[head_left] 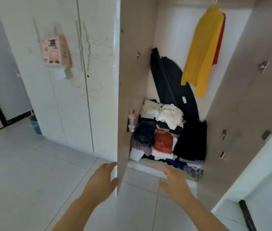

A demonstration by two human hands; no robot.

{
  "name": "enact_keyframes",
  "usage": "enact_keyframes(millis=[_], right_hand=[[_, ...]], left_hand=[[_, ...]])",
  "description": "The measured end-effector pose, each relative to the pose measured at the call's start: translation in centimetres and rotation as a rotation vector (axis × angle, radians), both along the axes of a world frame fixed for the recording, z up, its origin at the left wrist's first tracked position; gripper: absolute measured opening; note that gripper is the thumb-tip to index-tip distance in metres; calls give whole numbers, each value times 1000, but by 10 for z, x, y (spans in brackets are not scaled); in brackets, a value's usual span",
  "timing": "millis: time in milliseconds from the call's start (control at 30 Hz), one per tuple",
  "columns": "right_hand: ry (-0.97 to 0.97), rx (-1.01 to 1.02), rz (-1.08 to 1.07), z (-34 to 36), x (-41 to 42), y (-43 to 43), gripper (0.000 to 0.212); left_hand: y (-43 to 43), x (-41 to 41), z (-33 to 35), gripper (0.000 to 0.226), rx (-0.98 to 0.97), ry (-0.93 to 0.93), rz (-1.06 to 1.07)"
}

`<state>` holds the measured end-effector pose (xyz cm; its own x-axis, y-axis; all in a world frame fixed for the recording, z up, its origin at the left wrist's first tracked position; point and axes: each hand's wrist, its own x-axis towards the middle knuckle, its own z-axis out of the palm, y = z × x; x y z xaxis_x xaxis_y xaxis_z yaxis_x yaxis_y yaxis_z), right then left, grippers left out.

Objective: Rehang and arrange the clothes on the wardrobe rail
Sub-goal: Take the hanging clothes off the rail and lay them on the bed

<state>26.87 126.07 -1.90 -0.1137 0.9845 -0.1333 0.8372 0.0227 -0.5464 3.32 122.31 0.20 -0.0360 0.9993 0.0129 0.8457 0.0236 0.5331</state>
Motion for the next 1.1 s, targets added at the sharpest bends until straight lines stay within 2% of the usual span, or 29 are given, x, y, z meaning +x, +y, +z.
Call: enact_keyframes(millis=[133,233,467,667,867,1100], right_hand=[[-12,68,-72,22,44,49,52],[69,106,-136,42,66,91,51],[102,336,-209,103,105,217,52],[186,488,-277,175,132,328,52],[119,661,-275,242,169,442,51],[130,805,-228,303,223,575,51]], left_hand=[[78,57,22,51,45,-24,-145],[138,88,36,51,88,-48,-230],[288,142,90,54,273,-111,-368],[411,175,159,53,414,-187,-412],[522,211,215,53,565,-232,-416],[641,252,266,53,731,-244,-345]])
